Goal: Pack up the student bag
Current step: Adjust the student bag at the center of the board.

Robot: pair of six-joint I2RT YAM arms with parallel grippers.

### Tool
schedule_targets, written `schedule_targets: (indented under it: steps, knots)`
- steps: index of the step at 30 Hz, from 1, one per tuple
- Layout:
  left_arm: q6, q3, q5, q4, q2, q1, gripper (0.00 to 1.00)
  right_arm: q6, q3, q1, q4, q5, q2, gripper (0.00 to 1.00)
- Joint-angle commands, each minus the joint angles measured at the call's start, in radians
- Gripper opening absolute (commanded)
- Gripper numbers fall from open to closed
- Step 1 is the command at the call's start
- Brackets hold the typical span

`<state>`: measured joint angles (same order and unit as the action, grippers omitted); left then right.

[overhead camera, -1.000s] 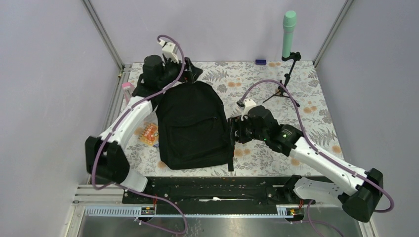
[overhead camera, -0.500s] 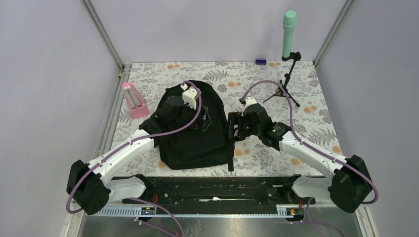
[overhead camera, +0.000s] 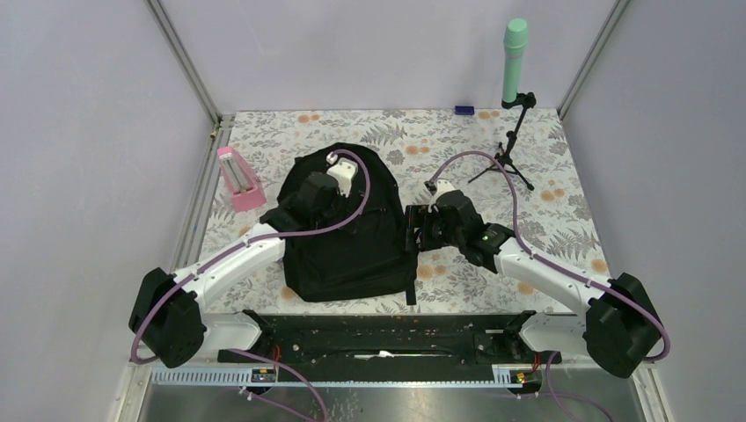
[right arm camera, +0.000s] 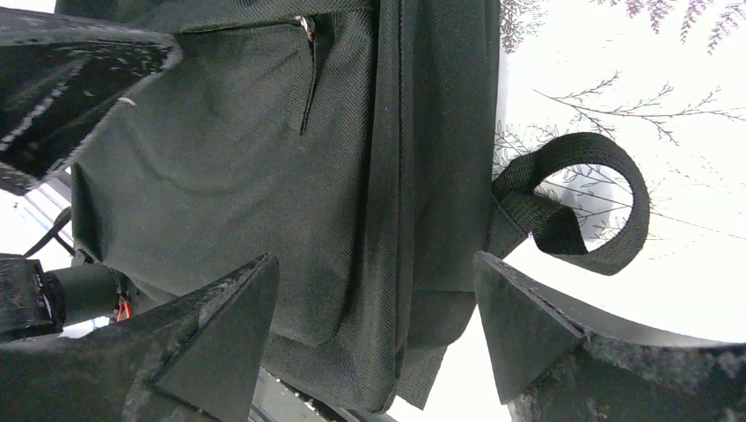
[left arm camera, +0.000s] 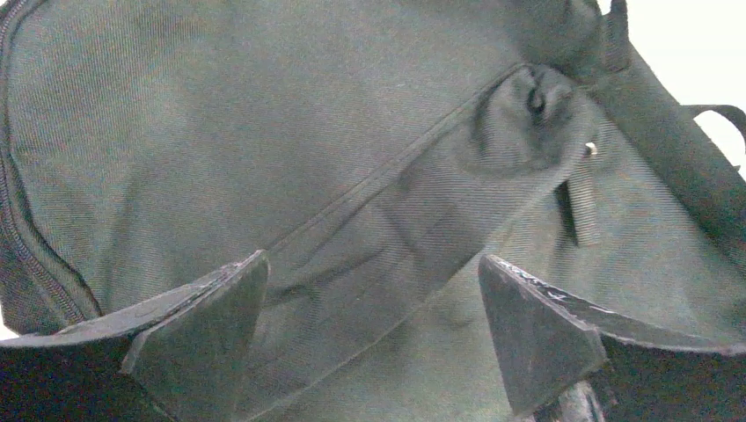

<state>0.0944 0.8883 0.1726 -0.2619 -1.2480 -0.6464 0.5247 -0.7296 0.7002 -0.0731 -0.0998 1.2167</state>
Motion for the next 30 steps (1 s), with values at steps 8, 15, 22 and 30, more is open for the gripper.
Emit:
schedule_targets:
  steps: [8, 15, 22, 30]
  knots:
    - [-0.028, 0.046, 0.094, 0.02, -0.114, -0.004, 0.94, 0.033, -0.024, 0.034, 0.057, 0.009, 0.054, 0.76]
    - [-0.013, 0.035, 0.227, 0.061, -0.122, -0.002, 0.7, 0.036, -0.013, 0.033, 0.059, 0.022, 0.051, 0.35]
    - [-0.049, 0.026, 0.132, 0.08, -0.137, -0.002, 0.53, 0.035, -0.007, 0.033, 0.063, 0.03, 0.049, 0.0]
    - [-0.045, 0.006, 0.104, 0.062, -0.085, -0.007, 0.0, -0.061, -0.025, 0.01, -0.027, 0.156, -0.005, 0.0]
